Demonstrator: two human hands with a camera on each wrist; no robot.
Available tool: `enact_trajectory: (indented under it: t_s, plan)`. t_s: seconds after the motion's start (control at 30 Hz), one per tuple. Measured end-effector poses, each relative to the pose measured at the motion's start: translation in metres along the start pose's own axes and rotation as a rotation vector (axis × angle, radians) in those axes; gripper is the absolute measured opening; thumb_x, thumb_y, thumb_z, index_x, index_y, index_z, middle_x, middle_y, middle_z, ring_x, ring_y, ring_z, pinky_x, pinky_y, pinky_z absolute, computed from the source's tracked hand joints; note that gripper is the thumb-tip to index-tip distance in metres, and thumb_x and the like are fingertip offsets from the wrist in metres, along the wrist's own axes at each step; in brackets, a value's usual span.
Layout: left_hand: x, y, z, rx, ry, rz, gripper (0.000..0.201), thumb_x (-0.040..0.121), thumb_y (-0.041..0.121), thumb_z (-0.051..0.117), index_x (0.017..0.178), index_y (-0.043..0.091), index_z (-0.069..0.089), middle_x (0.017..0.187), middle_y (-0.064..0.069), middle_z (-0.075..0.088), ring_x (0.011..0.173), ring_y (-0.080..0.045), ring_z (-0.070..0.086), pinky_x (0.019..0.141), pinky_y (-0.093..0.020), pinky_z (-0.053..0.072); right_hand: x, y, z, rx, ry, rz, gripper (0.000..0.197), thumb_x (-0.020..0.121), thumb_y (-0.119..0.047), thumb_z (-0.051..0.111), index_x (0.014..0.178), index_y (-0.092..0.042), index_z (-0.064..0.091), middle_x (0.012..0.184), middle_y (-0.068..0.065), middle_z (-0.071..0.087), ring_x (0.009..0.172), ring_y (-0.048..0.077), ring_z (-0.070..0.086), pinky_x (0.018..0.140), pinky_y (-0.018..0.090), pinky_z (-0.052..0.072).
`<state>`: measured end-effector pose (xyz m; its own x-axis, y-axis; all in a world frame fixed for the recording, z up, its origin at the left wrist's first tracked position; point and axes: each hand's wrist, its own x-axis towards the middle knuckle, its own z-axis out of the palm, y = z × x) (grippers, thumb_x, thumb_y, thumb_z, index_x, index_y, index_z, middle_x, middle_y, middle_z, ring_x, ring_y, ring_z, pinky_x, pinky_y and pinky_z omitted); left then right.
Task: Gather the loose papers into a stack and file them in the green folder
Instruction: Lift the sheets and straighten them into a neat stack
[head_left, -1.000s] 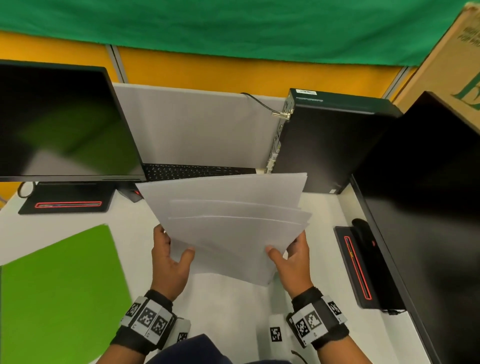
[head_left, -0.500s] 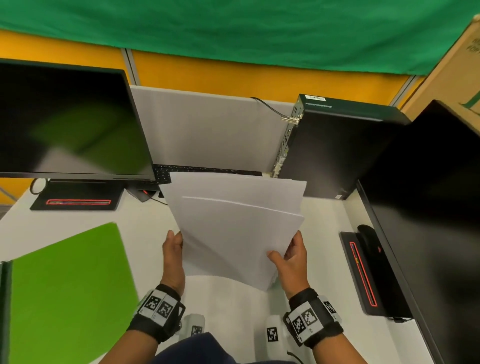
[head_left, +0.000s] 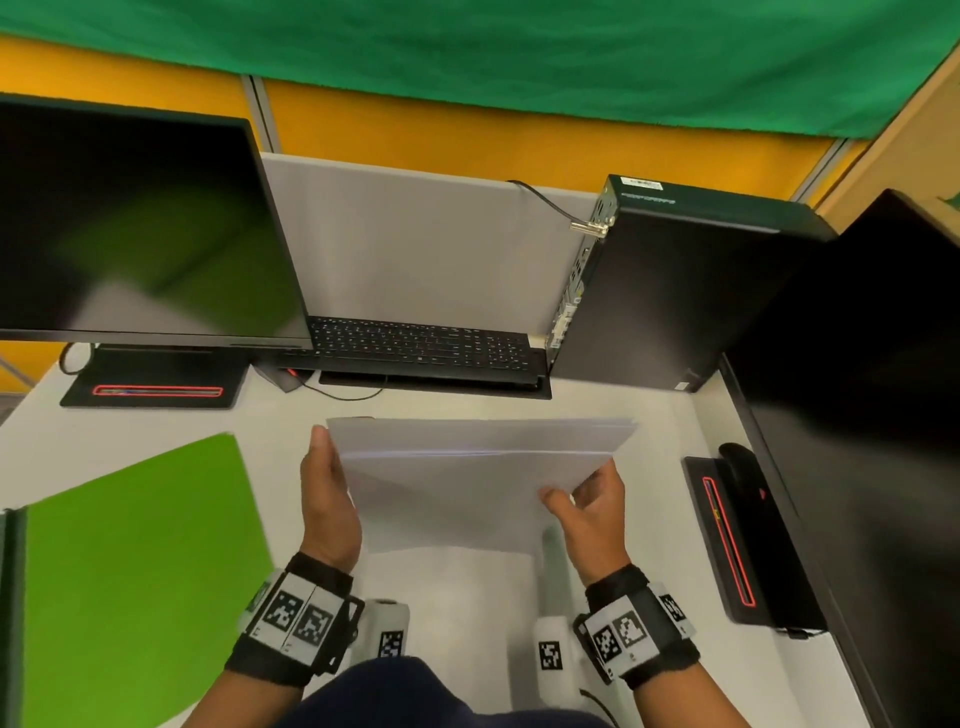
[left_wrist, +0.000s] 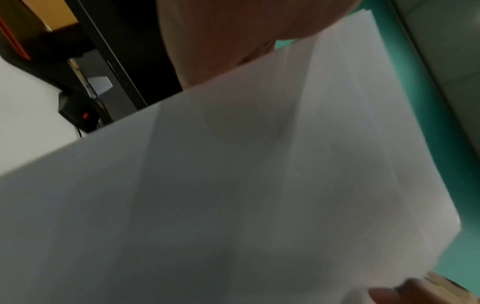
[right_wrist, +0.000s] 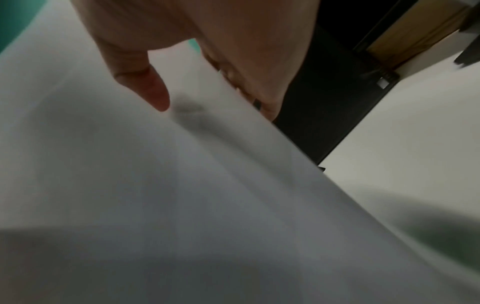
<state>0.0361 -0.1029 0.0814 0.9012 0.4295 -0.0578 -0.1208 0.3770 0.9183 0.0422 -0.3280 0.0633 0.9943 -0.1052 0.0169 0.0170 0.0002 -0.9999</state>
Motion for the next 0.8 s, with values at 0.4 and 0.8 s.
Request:
enact_trajectory:
  t_s: [0.4, 0.8]
  plan:
    - [-0.007, -0.012, -0.006, 0.023, -0.085, 0.017, 0.060, 0.080, 0.075, 0.032, 0.090, 0.030, 0.070, 0.072, 0.022, 0.073, 0.072, 0.011, 0.063, 0.071, -0.010, 0.050, -0.004, 0.007, 0.008, -0.034, -0.046, 0.029, 0.047, 0.070, 0.005, 0.059, 0.105, -0.025, 0.054, 0.099, 0.000, 0.065, 0.090, 0.001, 0.065, 0.077, 0.019, 0.055]
    - [-0.012, -0.014, 0.034, 0.315, -0.085, 0.231, 0.034, 0.083, 0.003, 0.066, 0.108, 0.025, 0.060, 0.090, 0.023, 0.073, 0.091, 0.008, 0.066, 0.077, -0.006, 0.050, -0.004, -0.007, 0.005, 0.004, 0.154, -0.055, 0.047, 0.087, -0.003, 0.060, 0.130, 0.005, 0.042, 0.122, 0.024, 0.059, 0.116, 0.030, 0.058, 0.103, 0.039, 0.045]
